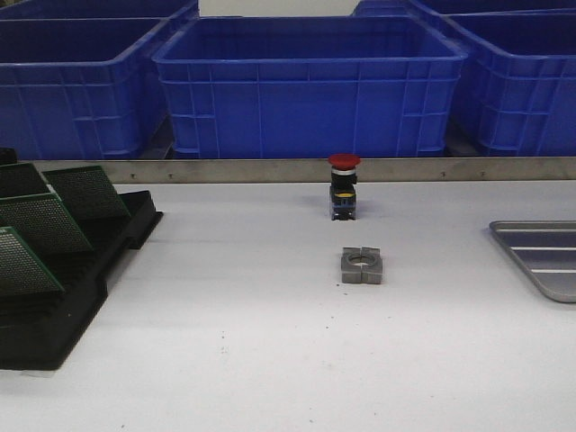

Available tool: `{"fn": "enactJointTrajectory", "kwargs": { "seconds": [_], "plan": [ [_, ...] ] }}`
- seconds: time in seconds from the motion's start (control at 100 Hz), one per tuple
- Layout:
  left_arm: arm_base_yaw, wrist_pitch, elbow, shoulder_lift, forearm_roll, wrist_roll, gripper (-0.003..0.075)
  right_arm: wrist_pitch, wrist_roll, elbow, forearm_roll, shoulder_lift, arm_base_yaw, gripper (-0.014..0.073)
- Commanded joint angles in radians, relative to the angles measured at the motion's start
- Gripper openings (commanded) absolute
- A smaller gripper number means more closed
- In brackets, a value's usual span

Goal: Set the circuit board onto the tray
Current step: 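Reach the left gripper down into the black rack toward a green board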

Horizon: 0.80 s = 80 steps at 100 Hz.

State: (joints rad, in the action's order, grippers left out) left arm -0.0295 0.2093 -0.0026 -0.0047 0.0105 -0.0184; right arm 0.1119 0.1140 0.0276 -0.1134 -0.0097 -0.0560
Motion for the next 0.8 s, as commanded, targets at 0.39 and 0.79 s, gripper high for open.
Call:
{"fn": "enactJointTrajectory", "kwargs": {
  "seconds": [0.39, 0.79],
  "plan": [
    [0.003, -0.19, 0.027, -0.032, -0.011, -0.011, -0.0017, -0.071, -0.002, 0.002, -0.014, -0.02, -0.005, -0.006],
    [0.003, -0.117, -0.15, 0.006, -0.011, -0.011, -0.0018, -0.071, -0.002, 0.002, -0.014, -0.02, -0.005, -0.006]
  ]
}}
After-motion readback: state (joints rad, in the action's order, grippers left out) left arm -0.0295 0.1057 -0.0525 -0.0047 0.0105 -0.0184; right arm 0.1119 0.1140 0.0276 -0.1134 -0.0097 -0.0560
